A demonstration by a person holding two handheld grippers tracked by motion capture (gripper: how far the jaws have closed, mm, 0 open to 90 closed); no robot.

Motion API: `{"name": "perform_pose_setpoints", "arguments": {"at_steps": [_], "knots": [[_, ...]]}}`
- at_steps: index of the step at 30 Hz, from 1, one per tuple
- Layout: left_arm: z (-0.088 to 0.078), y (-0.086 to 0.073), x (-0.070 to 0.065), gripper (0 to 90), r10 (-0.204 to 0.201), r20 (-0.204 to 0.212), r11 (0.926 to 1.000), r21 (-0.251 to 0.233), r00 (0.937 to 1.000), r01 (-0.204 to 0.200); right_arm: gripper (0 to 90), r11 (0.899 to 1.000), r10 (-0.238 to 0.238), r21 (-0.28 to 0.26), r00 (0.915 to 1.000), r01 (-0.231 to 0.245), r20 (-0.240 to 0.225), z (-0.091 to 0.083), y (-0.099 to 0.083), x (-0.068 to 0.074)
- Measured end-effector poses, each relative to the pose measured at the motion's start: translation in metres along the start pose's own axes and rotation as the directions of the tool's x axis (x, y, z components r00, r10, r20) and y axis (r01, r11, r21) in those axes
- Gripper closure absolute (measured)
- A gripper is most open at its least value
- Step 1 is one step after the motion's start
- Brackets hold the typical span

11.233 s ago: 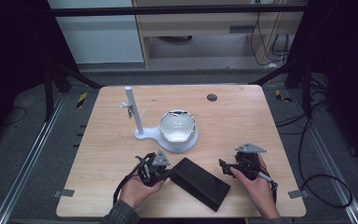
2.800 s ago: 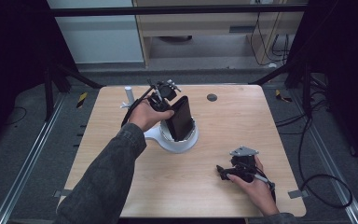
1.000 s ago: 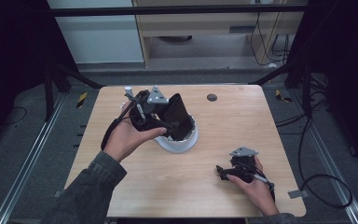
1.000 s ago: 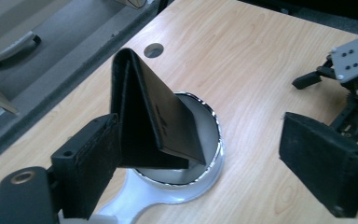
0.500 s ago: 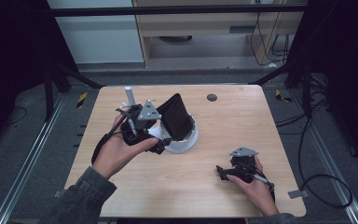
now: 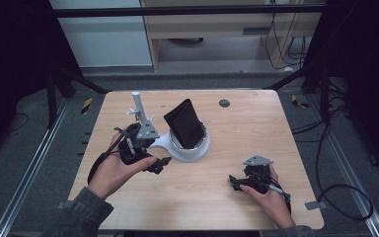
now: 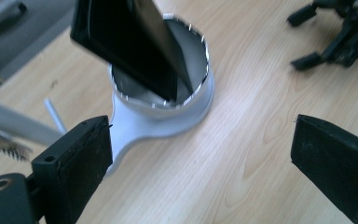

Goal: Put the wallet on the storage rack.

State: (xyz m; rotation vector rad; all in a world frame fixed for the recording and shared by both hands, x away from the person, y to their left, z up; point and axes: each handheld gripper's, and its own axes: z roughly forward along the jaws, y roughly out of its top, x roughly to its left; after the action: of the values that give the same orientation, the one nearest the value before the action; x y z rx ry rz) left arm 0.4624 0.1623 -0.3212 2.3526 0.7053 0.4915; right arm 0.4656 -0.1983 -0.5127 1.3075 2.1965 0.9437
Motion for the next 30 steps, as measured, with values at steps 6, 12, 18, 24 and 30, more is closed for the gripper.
{"name": "perform_pose_setpoints", "arguments": {"at_steps": [6,12,18,24,30], "knots": [[0.010,-0.024,0.008,5.2,-0.031,-0.013,0.9995,0.006,0.9994,0.031,3.1,1.000,-0.003,-0.001,1.0000,0.003,-0.001,0.000,0.000,0.000],[0.018,-0.051,0.008,5.0,-0.060,-0.015,0.9980,0.021,0.9981,0.060,3.1,1.000,-0.003,-0.001,1.0000,0.003,-0.002,0.000,0.000,0.000],[0.035,-0.081,0.009,6.2,-0.074,-0.023,0.9945,0.073,0.9970,0.075,3.1,1.000,-0.003,-0.001,1.0000,0.003,-0.002,0.000,0.000,0.000],[0.048,-0.104,0.017,6.5,-0.079,-0.045,0.9894,0.119,0.9959,0.084,3.1,1.000,-0.003,0.000,1.0000,0.003,-0.003,0.000,0.000,0.000],[0.056,-0.120,0.027,6.4,-0.088,-0.093,0.9854,0.138,0.9918,0.100,3.1,1.000,0.005,0.002,1.0000,-0.005,-0.001,0.001,0.001,0.001]]}}
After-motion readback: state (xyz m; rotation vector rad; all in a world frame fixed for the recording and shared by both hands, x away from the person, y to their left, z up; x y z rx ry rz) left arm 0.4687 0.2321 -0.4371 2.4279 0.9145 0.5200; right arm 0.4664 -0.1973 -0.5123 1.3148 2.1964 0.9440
